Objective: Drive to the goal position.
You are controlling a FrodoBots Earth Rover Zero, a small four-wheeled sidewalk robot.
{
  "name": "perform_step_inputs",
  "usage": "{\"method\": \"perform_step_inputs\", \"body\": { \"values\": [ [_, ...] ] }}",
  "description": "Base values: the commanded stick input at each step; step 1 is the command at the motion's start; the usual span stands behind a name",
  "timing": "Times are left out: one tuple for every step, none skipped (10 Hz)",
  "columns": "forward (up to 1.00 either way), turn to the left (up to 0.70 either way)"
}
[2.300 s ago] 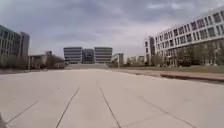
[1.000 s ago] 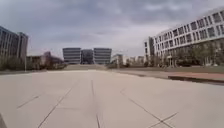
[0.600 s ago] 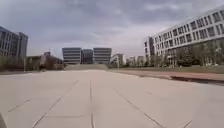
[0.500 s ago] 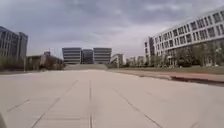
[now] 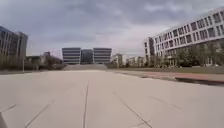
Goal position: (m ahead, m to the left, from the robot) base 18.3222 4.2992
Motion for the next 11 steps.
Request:
{"method": "perform_step_inputs", "body": {
  "values": [
    [0.70,0.00],
    [0.70,0.00],
    [0.70,0.00],
    [0.70,0.35],
    [0.70,0.35],
    [0.70,0.35],
    [0.70,0.35],
    [0.70,0.00],
    [0.70,0.00],
    [0.70,0.00],
    [0.70,0.00]
  ]
}}
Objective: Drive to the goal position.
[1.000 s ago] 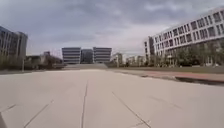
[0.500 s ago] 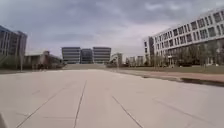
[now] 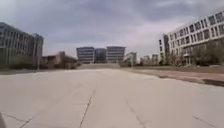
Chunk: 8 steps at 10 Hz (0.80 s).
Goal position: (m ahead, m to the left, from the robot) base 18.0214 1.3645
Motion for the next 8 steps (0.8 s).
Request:
{"method": "perform_step_inputs", "body": {
  "values": [
    [0.70,0.00],
    [0.70,0.00],
    [0.70,0.00],
    [0.70,0.00],
    [0.70,0.00],
    [0.70,0.00],
    [0.70,0.00],
    [0.70,0.00]
  ]
}}
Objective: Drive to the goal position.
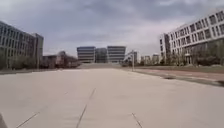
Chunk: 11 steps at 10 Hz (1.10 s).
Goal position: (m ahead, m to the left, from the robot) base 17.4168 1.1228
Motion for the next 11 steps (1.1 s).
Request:
{"method": "perform_step_inputs", "body": {
  "values": [
    [0.70,0.00],
    [0.70,0.00],
    [0.70,0.00],
    [0.70,0.00],
    [0.70,0.00],
    [0.70,0.00],
    [0.70,0.00],
    [0.70,0.00],
    [0.70,0.00],
    [0.70,0.00],
    [0.70,0.00]
  ]
}}
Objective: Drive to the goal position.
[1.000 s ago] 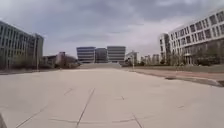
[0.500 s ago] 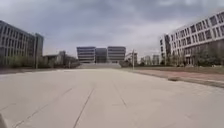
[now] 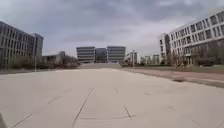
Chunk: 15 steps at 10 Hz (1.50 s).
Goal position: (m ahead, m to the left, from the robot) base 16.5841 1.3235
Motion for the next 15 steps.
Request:
{"method": "perform_step_inputs", "body": {
  "values": [
    [0.70,0.00],
    [0.70,0.00],
    [0.70,0.00],
    [0.70,0.00],
    [0.70,0.00],
    [0.70,0.00],
    [0.70,0.00],
    [0.70,0.00],
    [0.70,0.00],
    [0.70,0.00],
    [0.70,0.00],
    [0.70,0.00],
    [0.70,0.00],
    [0.70,0.00],
    [0.70,0.00]
  ]
}}
